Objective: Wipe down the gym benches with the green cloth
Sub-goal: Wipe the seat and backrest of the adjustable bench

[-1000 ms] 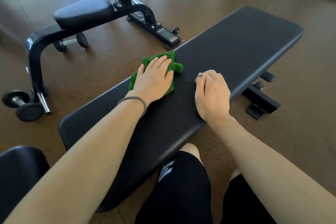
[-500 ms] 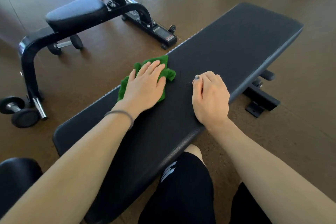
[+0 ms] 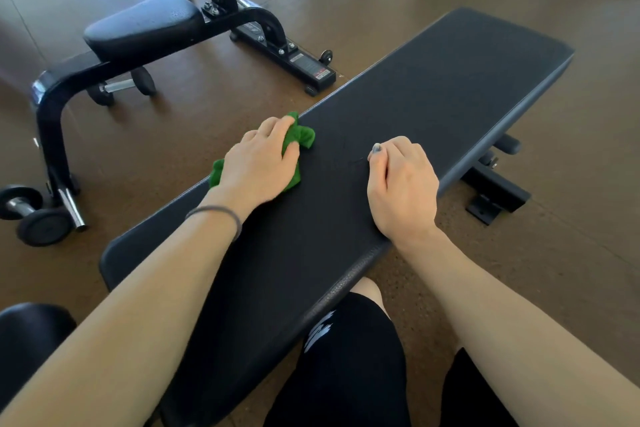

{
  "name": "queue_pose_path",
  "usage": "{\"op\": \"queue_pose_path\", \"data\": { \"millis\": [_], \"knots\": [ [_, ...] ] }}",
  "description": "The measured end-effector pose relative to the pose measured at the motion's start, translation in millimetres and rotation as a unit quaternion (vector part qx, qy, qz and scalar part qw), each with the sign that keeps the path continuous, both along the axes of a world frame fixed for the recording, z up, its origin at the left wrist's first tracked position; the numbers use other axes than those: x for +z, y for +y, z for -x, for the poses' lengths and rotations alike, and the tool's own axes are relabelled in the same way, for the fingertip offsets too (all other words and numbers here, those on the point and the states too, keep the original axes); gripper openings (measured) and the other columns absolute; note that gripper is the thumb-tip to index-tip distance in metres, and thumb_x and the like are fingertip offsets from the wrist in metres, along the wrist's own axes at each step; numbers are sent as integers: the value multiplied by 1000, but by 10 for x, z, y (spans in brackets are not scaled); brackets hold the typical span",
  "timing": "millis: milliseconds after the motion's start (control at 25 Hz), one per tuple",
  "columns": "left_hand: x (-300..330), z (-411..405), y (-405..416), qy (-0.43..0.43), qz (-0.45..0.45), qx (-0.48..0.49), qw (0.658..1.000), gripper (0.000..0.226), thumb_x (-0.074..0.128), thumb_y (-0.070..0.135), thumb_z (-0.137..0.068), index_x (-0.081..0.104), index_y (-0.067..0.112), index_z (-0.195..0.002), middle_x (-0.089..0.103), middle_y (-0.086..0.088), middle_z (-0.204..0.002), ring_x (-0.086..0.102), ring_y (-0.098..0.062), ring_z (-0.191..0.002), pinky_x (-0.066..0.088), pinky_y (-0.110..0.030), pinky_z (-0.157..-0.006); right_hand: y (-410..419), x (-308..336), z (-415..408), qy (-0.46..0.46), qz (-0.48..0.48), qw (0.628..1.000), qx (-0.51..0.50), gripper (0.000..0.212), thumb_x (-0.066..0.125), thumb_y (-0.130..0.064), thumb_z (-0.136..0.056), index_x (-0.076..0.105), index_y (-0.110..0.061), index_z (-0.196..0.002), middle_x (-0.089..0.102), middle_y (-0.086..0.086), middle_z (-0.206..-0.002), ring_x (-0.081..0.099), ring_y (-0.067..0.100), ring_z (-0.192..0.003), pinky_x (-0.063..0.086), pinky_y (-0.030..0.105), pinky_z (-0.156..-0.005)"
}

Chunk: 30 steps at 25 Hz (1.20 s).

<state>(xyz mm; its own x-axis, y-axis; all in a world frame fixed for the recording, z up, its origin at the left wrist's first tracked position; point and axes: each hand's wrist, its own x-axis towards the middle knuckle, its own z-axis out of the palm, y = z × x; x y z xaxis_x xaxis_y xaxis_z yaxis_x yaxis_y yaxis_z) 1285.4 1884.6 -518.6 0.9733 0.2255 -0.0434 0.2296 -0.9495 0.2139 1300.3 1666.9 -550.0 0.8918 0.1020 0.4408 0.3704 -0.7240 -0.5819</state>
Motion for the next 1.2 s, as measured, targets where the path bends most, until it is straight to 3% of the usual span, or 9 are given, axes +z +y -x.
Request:
{"op": "queue_pose_path", "data": {
  "millis": [160,280,400,640,920,1080,1200],
  "knots": [
    [85,-343,-79,59,36,52,996,47,25,46,-107,38,25,-147,53,-9,-141,54,-36,-121,44,-48,-96,-23,6,-17,14,-1,1000,3,50,25,-35,-104,66,-14,-86,65,-3,-93,52,11,-83,34,21,-73],
    [75,169,-52,32,5,30,999,55,28,46,-108,29,22,-158,41,-8,-155,42,-34,-138,37,-48,-111,-43,3,-3,21,-13,1000,9,52,23,-36,-103,67,-14,-88,65,-2,-95,54,12,-86,38,22,-75],
    [10,584,-3,28,-37,13,999,59,29,44,-109,22,19,-163,21,-7,-169,19,-29,-155,14,-43,-128,-15,-2,-7,8,-17,1000,1,50,26,-33,-104,68,-13,-86,66,-1,-92,55,13,-83,44,26,-73],
    [-43,-352,-352,24,-12,-4,1000,62,29,40,-108,21,10,-161,23,-12,-168,25,-34,-152,16,-45,-126,-18,19,-13,2,-15,1000,-1,49,26,-31,-104,64,-12,-80,64,1,-87,55,18,-80,47,37,-73],
    [17,1276,-823,11,-25,-191,981,68,15,48,-103,17,17,-164,7,1,-171,4,-20,-159,-1,-38,-127,-43,-27,15,-21,-33,999,-29,45,28,-25,-106,61,-11,-78,62,3,-86,53,23,-79,45,44,-78],
    [-66,576,-820,-5,-12,-179,984,64,21,46,-105,23,20,-163,15,1,-171,9,-18,-159,2,-37,-128,-22,-63,53,-6,-42,997,-70,44,28,-27,-106,64,-13,-85,62,0,-93,52,18,-85,41,36,-82],
    [-48,-134,-1000,10,8,-127,992,60,31,40,-107,21,19,-163,14,0,-172,8,-19,-159,5,-41,-129,-277,-60,-140,-28,15,994,-100,38,34,-25,-107,66,-10,-91,63,4,-98,55,21,-91,40,36,-82]
  ]
}}
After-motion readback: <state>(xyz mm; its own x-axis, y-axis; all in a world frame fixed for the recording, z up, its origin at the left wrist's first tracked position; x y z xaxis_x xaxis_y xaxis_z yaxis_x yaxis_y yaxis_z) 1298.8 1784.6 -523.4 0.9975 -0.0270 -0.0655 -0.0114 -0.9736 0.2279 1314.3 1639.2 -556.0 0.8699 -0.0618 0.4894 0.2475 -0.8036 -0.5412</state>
